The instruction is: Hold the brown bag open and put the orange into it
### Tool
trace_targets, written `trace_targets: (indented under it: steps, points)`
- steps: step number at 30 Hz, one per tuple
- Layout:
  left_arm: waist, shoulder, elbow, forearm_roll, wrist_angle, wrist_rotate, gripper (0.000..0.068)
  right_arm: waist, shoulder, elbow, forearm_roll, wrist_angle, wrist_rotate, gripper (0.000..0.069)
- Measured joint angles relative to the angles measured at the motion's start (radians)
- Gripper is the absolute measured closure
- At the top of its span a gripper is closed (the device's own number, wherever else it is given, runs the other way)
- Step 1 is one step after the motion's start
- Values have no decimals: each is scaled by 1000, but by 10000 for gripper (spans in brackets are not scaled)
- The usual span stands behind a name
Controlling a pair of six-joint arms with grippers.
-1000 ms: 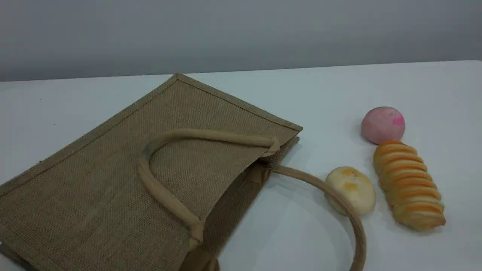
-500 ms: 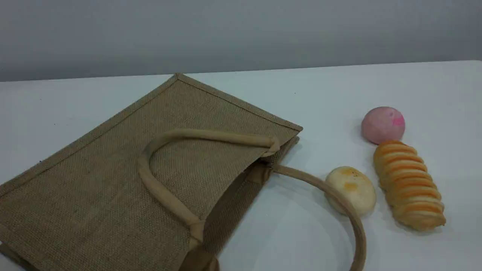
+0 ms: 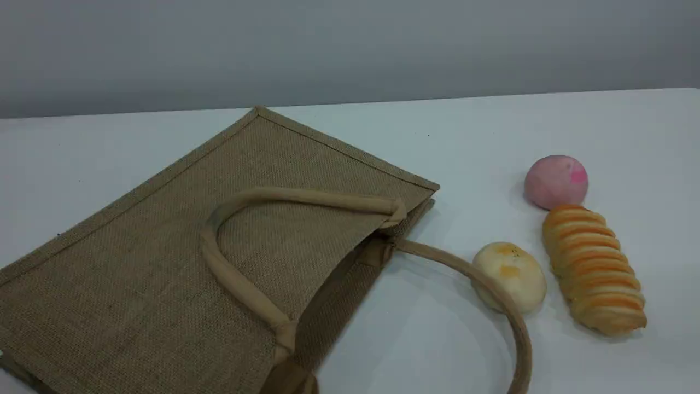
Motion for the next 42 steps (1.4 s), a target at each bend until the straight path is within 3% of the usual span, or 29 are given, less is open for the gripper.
trace_targets:
  steps: [5,42]
  points:
    - [82,-60,0,0,0,0,122,1,0,0,0,-1,0,213]
    - [83,-127,0,0,-1,4,122,1,0,0,0,-1,0,213]
